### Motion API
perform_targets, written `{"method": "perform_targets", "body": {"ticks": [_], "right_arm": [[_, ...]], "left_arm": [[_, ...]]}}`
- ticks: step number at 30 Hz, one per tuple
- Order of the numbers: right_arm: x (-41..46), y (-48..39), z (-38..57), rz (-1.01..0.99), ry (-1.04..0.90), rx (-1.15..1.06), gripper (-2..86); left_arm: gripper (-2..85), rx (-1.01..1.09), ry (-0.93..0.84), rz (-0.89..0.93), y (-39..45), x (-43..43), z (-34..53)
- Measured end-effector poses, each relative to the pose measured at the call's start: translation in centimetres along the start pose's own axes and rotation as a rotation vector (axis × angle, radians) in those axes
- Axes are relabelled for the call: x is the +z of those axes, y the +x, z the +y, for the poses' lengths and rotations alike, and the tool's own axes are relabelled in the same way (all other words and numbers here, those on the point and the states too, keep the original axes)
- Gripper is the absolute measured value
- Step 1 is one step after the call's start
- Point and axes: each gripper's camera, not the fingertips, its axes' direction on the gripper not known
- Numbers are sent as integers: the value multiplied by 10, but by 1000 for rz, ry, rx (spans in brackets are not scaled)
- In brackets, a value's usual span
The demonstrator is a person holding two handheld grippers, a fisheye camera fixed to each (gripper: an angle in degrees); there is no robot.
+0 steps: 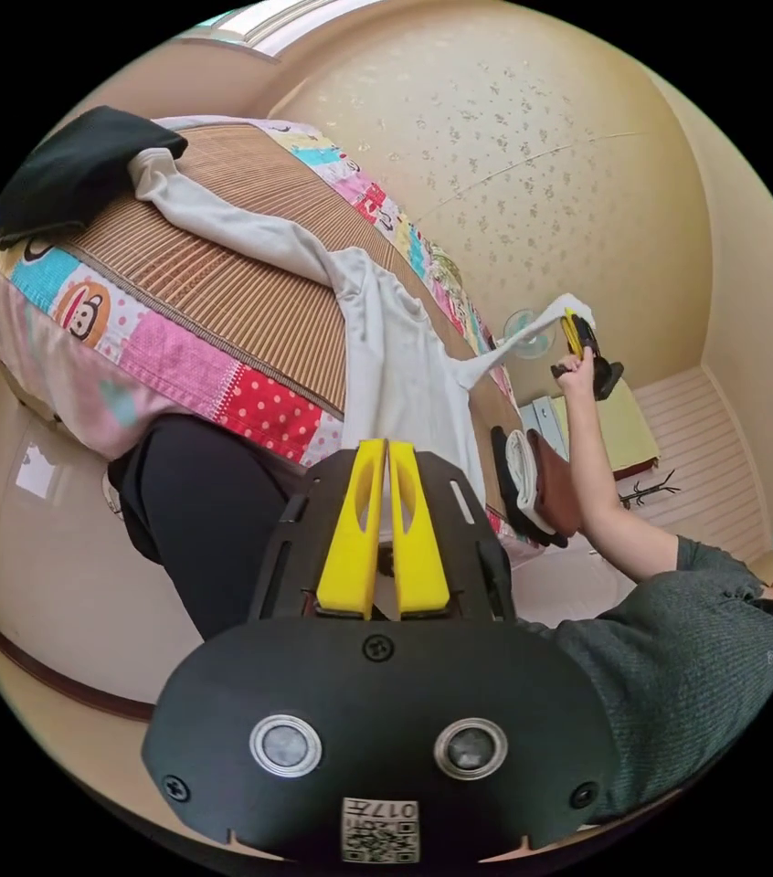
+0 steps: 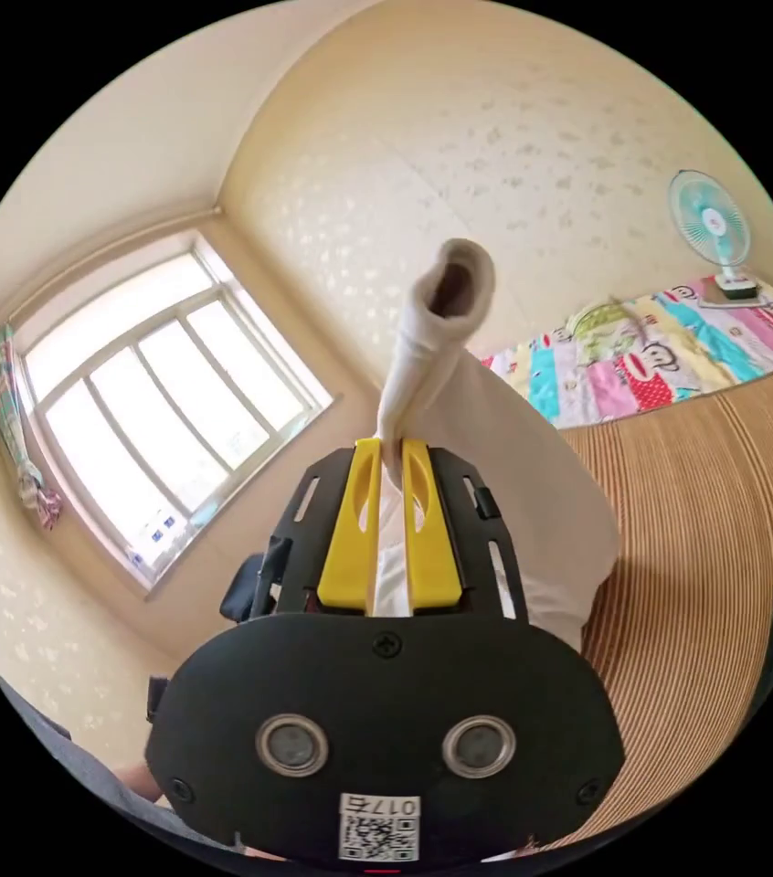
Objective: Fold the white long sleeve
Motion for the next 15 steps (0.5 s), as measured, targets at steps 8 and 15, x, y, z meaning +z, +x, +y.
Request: {"method": "perform_targets", "body": {"ticks": [8,15], "right_arm": [[220,-16,256,47,-648,64,46],[125,-7,266,192,-472,102,16]], "left_arm": [[-9,-5,-26,19,-9,-5,2],[19,-74,-33,-59,-43,-8,-18]]}}
